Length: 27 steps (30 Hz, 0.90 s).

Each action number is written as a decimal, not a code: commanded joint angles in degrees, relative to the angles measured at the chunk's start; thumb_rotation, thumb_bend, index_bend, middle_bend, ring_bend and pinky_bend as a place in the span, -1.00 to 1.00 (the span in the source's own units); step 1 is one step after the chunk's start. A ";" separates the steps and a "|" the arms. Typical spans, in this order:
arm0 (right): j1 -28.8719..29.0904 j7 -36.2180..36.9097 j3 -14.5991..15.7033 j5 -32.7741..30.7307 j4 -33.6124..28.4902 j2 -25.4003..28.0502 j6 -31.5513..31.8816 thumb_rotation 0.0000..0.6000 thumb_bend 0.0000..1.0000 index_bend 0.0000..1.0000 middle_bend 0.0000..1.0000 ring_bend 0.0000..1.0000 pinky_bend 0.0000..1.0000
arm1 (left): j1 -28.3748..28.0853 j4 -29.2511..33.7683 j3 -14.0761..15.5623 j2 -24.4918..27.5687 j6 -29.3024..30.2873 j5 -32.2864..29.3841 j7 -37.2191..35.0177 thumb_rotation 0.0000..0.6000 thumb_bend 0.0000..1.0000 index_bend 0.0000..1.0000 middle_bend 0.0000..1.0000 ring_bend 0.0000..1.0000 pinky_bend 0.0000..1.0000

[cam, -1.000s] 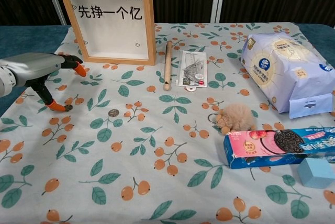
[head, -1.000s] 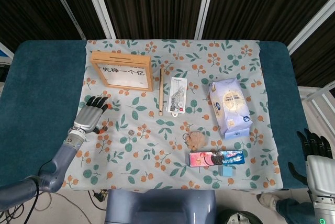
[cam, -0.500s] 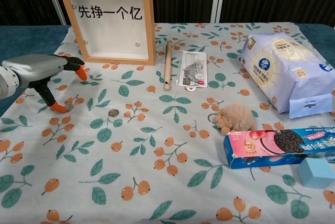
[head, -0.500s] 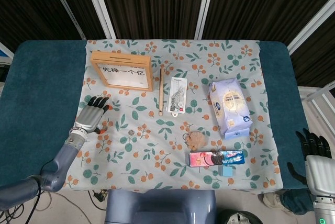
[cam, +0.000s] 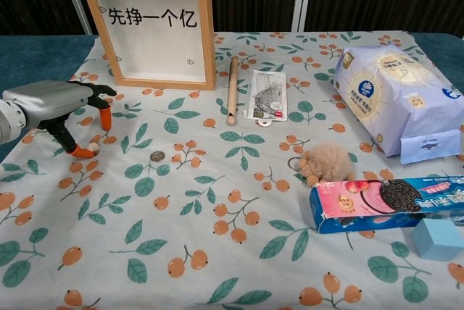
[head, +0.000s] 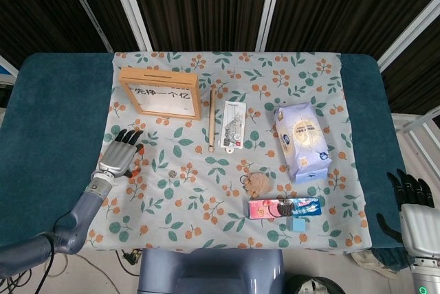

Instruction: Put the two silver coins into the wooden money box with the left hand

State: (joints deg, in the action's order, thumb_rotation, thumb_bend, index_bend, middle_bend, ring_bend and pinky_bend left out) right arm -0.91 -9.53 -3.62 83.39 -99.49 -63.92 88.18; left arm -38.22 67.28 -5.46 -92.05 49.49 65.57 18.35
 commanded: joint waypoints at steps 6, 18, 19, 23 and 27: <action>-0.02 0.03 -0.02 -0.17 -0.08 0.02 -0.03 1.00 -0.26 -0.80 -0.91 -0.99 -1.00 | 0.16 -0.13 0.45 -0.31 1.09 1.69 -0.41 1.00 -0.79 0.06 -0.86 -1.00 -1.00; -0.02 -0.25 0.04 -0.56 -0.53 0.22 -0.33 1.00 -0.26 -0.80 -0.91 -0.99 -1.00 | -0.21 0.00 1.19 0.25 -1.32 0.34 1.68 1.00 -0.68 0.07 -0.87 -1.00 -1.00; -0.02 -0.22 0.02 -0.63 -0.57 0.23 -0.35 1.00 -0.26 -0.80 -0.91 -0.99 -1.00 | -0.23 0.07 1.17 0.28 -1.36 0.20 1.86 1.00 -0.66 0.08 -0.87 -1.00 -1.00; -0.02 -0.29 0.00 -0.73 -0.61 0.25 -0.37 1.00 -0.26 -0.80 -0.91 -0.99 -1.00 | -0.25 0.56 1.10 0.38 -1.31 0.25 1.75 1.00 -0.44 0.17 -0.85 -1.00 -1.00; -0.02 -0.28 -0.04 -0.92 -0.69 0.26 -0.43 1.00 -0.26 -0.80 -0.91 -0.99 -1.00 | -0.14 0.62 1.17 0.43 -0.97 0.58 1.54 1.00 -0.17 0.25 -0.83 -1.00 -1.00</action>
State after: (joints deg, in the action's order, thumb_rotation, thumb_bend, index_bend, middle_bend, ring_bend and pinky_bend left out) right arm -0.94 -9.82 -3.65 82.46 -100.18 -63.66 87.75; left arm -38.37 67.95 -4.31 -91.61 48.48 66.15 19.84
